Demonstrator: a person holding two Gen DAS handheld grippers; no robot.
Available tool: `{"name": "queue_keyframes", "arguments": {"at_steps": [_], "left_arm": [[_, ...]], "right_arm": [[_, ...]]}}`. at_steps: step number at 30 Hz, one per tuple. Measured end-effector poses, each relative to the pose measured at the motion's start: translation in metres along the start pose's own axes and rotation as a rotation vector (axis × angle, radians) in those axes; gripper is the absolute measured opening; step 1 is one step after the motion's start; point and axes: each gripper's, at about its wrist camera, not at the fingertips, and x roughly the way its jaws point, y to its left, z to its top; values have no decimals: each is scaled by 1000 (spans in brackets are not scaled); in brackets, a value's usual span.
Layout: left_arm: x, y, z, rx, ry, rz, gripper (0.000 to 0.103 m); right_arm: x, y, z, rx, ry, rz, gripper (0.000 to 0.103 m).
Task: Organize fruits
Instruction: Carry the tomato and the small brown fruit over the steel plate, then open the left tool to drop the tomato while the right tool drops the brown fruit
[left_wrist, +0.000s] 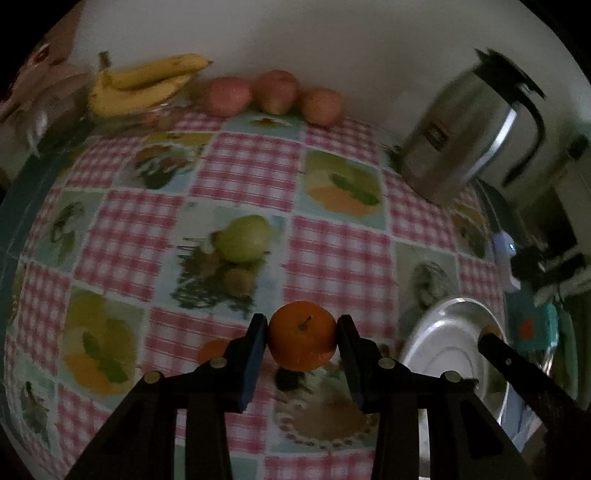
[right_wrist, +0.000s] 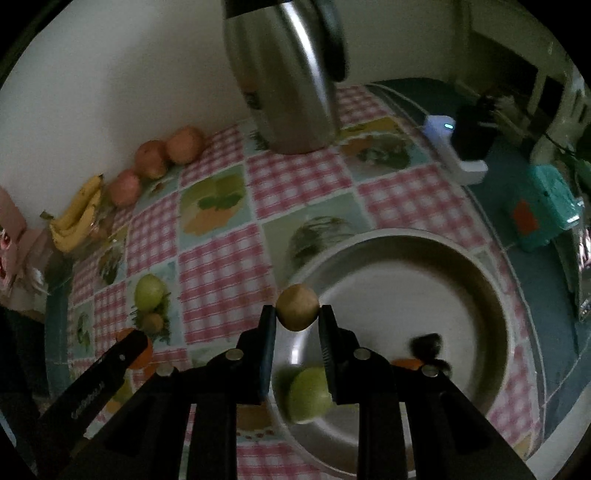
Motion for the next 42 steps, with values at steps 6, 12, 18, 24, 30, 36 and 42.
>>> {"name": "queue_keyframes", "arguments": {"at_steps": [6, 12, 18, 24, 30, 36, 42], "left_arm": [[3, -43, -13, 97, 33, -47, 41], [8, -90, -31, 226, 59, -69, 42], [12, -114, -40, 297, 53, -106, 42], [23, -117, -42, 317, 42, -88, 42], [31, -117, -43, 324, 38, -83, 42], [34, -120, -46, 338, 42, -76, 42], [37, -119, -46, 342, 55, -80, 43]], "right_arm": [[0, -39, 3, 81, 8, -56, 24], [-7, -64, 5, 132, -7, -90, 25], [-8, -76, 3, 161, -9, -78, 25], [4, -80, -1, 177, 25, -68, 25], [11, -81, -3, 181, 43, -63, 25], [15, -81, -4, 181, 58, -67, 25], [16, -79, -3, 173, 59, -73, 25]]}}
